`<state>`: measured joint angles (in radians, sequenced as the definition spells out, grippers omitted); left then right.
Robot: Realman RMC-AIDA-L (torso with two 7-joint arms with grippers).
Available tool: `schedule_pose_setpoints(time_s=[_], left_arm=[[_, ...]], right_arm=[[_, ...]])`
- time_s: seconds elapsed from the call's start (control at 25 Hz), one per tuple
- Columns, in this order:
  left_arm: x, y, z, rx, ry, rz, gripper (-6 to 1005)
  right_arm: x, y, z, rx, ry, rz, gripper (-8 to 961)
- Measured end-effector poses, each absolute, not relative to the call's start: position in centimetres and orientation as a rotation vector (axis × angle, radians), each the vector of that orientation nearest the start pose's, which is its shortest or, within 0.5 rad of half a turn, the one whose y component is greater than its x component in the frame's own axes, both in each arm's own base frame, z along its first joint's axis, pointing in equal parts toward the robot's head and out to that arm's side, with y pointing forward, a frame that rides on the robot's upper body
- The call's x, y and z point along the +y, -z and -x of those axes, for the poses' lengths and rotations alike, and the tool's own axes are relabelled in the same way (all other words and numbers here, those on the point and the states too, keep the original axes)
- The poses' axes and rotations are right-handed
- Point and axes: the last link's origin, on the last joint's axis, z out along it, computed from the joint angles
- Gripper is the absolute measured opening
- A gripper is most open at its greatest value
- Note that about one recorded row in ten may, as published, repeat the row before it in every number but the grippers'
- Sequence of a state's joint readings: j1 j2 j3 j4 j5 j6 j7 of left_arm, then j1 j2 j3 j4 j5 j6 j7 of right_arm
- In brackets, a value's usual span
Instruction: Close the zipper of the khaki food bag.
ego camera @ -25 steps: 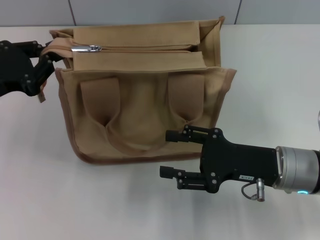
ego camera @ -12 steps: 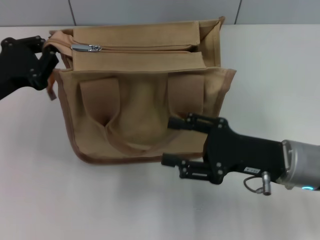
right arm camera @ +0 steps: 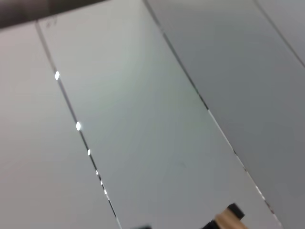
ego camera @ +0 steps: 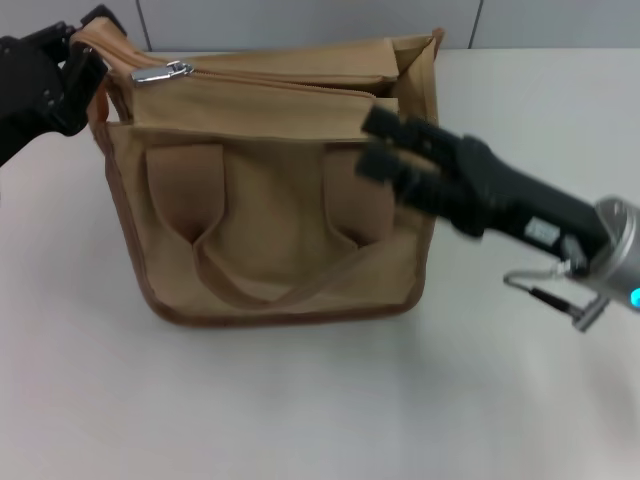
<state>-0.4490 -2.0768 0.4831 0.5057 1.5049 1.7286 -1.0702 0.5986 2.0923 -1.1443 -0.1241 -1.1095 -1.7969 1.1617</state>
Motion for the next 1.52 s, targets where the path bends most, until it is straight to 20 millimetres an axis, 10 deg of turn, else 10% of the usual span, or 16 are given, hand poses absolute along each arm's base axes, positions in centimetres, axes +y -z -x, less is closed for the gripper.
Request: schedule_pose_setpoints(time_s=[1.52], left_arm=[[33.3, -3.0, 21.8, -0.318, 1.518, 2.195, 43]], right_arm=[[34.5, 6.0, -13.8, 0.958, -1.568, 2.678, 725]])
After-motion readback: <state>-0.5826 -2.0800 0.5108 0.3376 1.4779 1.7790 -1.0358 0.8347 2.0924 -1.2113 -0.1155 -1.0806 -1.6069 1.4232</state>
